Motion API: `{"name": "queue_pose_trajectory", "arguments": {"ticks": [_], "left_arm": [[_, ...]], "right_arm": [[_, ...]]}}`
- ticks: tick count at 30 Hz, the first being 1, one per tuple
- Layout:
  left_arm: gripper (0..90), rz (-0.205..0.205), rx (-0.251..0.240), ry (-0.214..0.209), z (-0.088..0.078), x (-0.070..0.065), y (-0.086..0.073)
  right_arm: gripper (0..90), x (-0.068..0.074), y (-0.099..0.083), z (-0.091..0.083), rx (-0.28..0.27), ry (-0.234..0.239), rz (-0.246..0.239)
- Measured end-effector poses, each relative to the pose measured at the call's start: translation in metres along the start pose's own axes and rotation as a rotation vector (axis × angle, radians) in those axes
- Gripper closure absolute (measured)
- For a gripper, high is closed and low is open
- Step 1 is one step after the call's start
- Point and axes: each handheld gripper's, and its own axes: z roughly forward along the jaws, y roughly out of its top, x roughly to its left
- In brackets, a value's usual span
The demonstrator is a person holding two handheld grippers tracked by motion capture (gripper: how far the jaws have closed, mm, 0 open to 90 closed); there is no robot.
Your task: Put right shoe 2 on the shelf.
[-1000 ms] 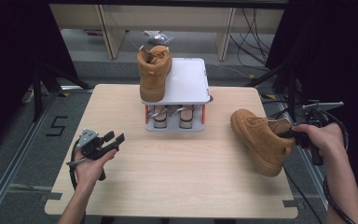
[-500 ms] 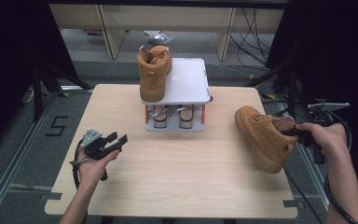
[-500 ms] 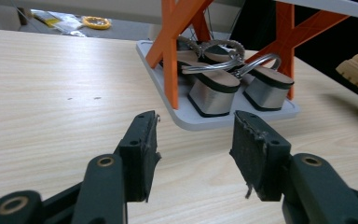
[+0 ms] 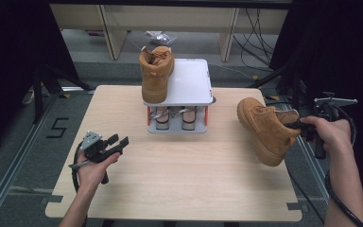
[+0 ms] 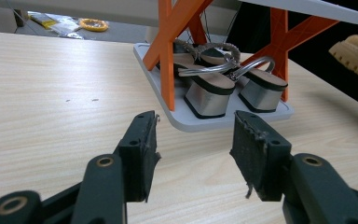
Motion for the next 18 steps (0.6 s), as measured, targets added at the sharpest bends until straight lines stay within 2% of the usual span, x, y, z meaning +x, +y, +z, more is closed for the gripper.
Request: {"name": "queue_pose_trajectory", "arguments": {"ticks": [1,5,6,8,14,17,18], "left_arm": [[49.2,0.001,0.000,-0.002,0.001,0.000,0.000],[49.2,0.005,0.009,-0.001,0.001,0.000,-0.001],[49.2,0.007,0.011,-0.001,0.001,0.000,-0.001],[49.1,0.011,0.009,-0.004,0.000,0.000,-0.001],[49.1,0.009,0.000,0.004,-0.003,-0.001,0.002],[49.0,0.007,-0.005,0.001,-0.003,-0.001,0.003],[49.0,0.007,-0.005,0.001,-0.003,-0.001,0.003]], "right_arm": [[83.0,-0.001,0.001,-0.001,0.003,-0.002,-0.029],[82.9,0.005,0.006,-0.002,-0.014,0.007,-0.004],[83.0,0.004,0.007,-0.003,-0.006,0.006,-0.027],[82.9,0.007,0.009,-0.002,-0.021,0.011,-0.005],[82.9,0.009,0.011,0.001,-0.020,0.018,-0.011],[82.9,0.012,0.013,0.002,-0.021,0.026,0.008],[82.8,0.012,0.014,0.002,-0.020,0.027,-0.003]]}}
